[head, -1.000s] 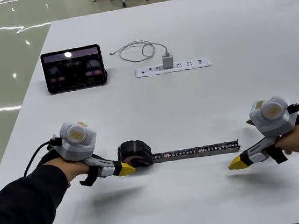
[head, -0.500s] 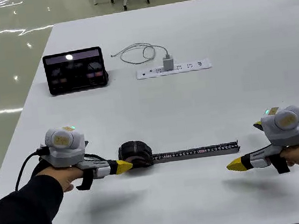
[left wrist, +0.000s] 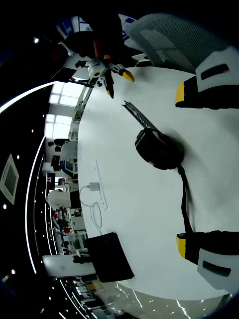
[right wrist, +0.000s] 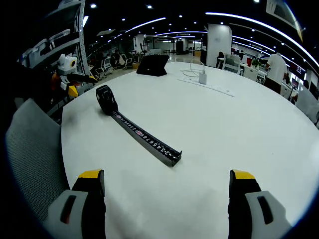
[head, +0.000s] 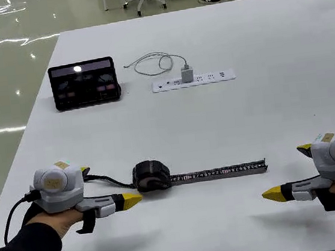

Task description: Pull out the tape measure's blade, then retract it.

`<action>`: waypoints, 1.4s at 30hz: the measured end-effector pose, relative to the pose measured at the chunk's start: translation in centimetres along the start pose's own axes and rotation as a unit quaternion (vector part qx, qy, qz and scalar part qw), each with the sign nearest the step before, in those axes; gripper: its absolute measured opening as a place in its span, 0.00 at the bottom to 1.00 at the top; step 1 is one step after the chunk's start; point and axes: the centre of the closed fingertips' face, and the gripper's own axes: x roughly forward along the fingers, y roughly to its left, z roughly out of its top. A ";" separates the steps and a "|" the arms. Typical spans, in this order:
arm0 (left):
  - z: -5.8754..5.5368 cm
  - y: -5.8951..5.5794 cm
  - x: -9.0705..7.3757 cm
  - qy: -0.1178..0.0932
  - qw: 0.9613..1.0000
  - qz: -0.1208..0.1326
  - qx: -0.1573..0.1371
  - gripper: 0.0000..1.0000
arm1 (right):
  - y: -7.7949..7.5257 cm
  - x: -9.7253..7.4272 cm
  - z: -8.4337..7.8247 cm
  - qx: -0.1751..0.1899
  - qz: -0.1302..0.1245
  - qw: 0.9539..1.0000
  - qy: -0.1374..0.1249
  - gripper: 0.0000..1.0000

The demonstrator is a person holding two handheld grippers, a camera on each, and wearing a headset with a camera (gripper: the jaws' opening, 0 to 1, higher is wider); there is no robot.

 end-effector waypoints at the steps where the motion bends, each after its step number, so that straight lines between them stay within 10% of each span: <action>1: -0.2 0.1 -0.4 -0.002 1.000 0.001 -0.005 1.00 | 0.2 -0.3 -0.2 -0.004 -0.001 1.000 0.003 1.00; 13: -1.9 0.8 -3.4 -0.013 1.000 0.014 -0.016 1.00 | 1.0 -2.5 -0.4 -0.019 -0.010 1.000 -0.011 1.00; 20: -1.1 -0.1 -5.4 -0.027 0.999 0.018 -0.015 1.00 | 2.1 -4.0 -0.6 -0.015 -0.007 1.000 -0.023 1.00; 28: -3.5 0.1 -5.9 -0.012 0.999 0.020 -0.023 1.00 | 1.9 -5.1 -1.6 -0.003 -0.014 0.999 -0.029 1.00; 42: -3.3 0.0 -7.1 -0.024 0.999 0.024 -0.020 1.00 | 2.1 -6.9 -2.1 -0.003 -0.029 0.999 -0.031 1.00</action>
